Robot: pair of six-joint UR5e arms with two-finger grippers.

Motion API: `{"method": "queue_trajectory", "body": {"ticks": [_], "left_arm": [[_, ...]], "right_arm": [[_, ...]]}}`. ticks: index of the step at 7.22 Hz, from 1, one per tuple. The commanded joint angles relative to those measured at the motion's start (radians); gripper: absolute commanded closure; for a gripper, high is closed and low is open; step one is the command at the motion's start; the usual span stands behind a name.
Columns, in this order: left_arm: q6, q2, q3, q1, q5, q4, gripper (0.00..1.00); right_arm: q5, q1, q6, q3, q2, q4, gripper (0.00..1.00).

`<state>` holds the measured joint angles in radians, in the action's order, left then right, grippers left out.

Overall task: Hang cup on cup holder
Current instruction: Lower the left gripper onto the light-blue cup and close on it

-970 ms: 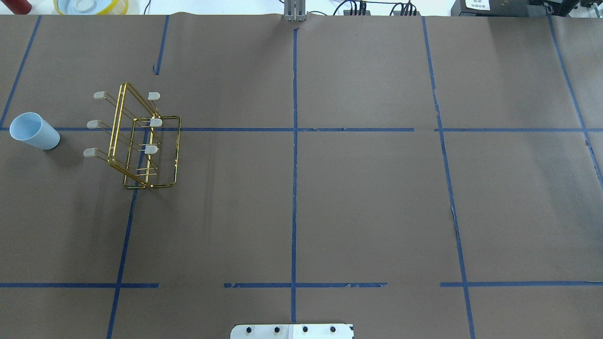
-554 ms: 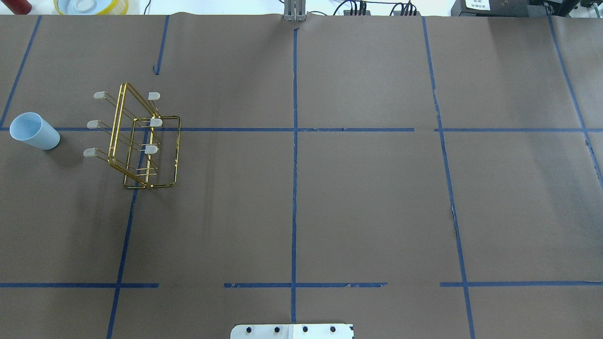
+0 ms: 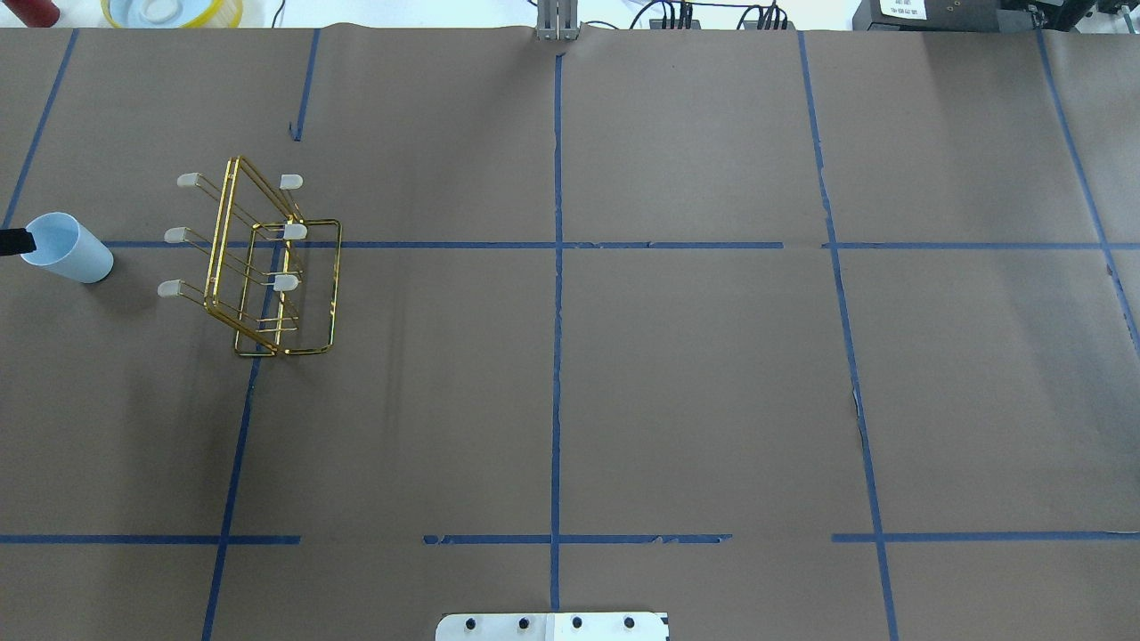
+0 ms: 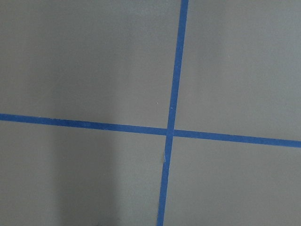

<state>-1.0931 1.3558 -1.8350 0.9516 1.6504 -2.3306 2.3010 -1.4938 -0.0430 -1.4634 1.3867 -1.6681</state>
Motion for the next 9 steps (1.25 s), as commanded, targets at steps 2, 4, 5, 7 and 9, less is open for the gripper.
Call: {"method": "queue_trajectory", "body": {"ticks": [2,4,5,7,9], "left_arm": [[-0.325,-0.011,0.037,-0.204,-0.254,-0.019,0.0],[-0.431,0.006,0.088,-0.263,-0.375,-0.02,0.0],[-0.48,0.041,0.15,-0.278,-0.461,-0.02,0.0],[-0.539,0.097,0.227,-0.315,-0.602,-0.018,0.0],[-0.541,0.103,0.229,-0.318,-0.711,-0.015,0.0]], "right_arm": [[0.0,0.001,0.0,0.0,0.0,-0.001,0.0],[0.0,0.0,0.0,0.0,0.0,0.001,0.0],[0.0,0.0,0.0,0.0,0.0,-0.001,0.0],[0.0,0.0,0.0,0.0,0.0,0.001,0.0],[0.0,0.0,0.0,0.0,0.0,0.001,0.0]]}}
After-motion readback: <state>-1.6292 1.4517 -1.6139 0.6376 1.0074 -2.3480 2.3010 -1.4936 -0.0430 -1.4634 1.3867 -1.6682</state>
